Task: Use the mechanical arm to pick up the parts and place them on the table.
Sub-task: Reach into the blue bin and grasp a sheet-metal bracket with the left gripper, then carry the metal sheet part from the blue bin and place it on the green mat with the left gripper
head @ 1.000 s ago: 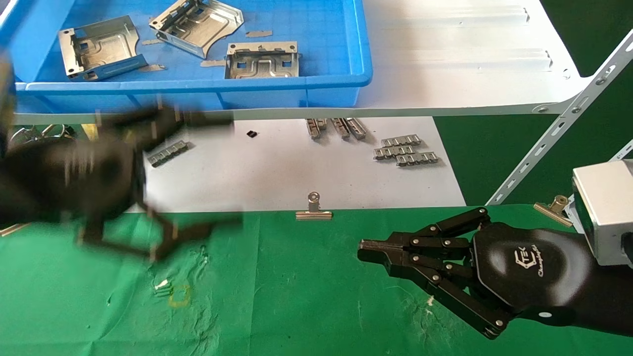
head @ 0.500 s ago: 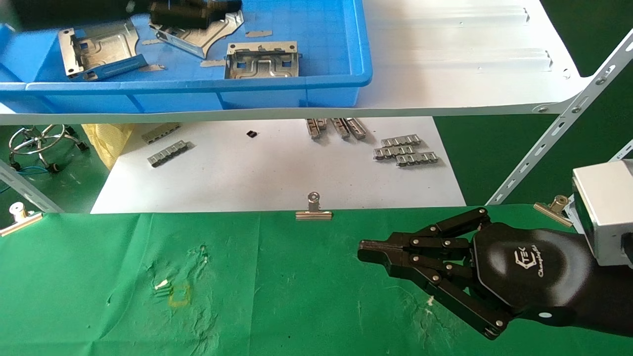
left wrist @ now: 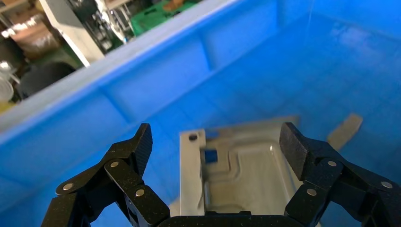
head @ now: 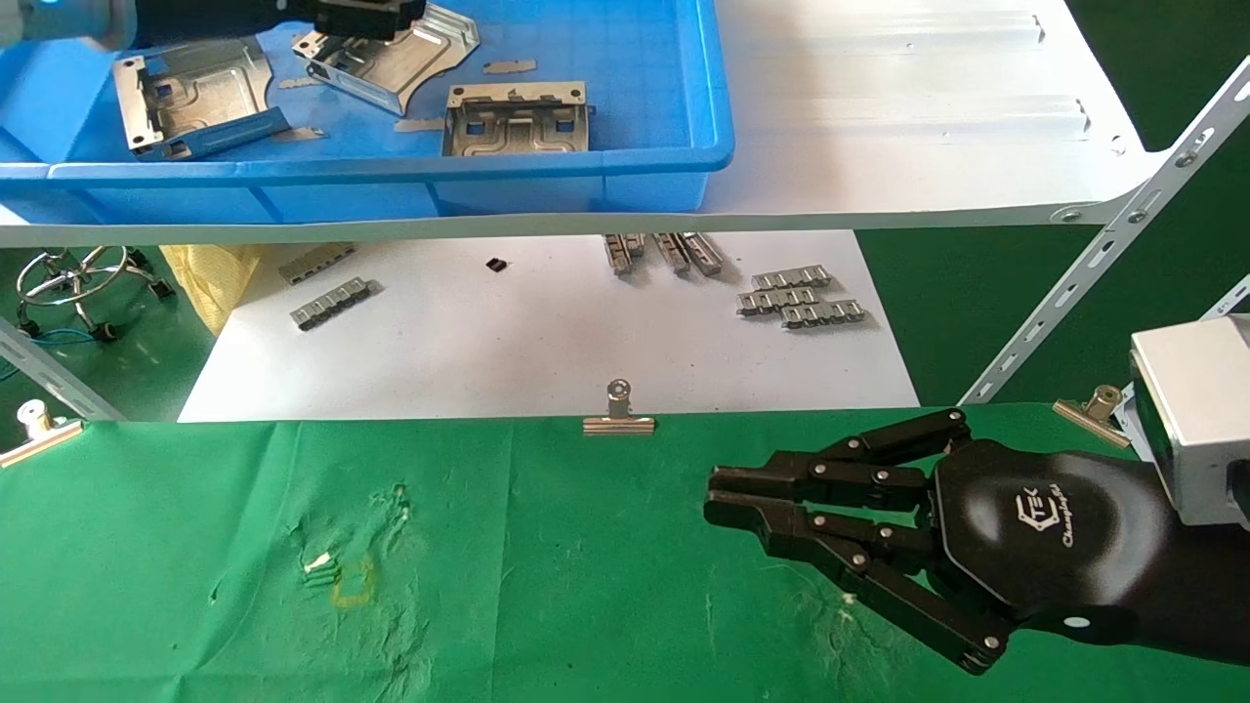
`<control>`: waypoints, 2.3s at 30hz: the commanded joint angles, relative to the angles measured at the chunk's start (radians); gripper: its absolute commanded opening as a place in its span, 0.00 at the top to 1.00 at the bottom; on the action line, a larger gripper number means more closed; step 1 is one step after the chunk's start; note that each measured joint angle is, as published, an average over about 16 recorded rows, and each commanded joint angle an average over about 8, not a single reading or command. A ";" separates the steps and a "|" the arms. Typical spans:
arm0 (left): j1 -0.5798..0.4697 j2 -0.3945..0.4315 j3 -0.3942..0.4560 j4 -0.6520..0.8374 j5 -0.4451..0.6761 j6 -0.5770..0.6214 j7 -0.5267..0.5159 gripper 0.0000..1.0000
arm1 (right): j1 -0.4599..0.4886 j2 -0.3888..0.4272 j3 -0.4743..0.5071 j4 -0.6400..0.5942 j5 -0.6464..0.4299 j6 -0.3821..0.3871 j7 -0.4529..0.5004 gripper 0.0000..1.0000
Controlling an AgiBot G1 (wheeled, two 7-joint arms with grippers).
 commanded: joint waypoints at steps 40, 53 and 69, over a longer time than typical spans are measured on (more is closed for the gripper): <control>0.009 -0.016 -0.007 0.010 -0.010 -0.015 -0.045 1.00 | 0.000 0.000 0.000 0.000 0.000 0.000 0.000 0.00; -0.007 -0.100 -0.050 -0.069 -0.085 0.394 0.089 1.00 | 0.000 0.000 0.000 0.000 0.000 0.000 0.000 0.00; 0.151 -0.297 -0.017 -0.398 -0.323 0.750 0.223 1.00 | 0.000 0.000 0.000 0.000 0.000 0.000 0.000 0.00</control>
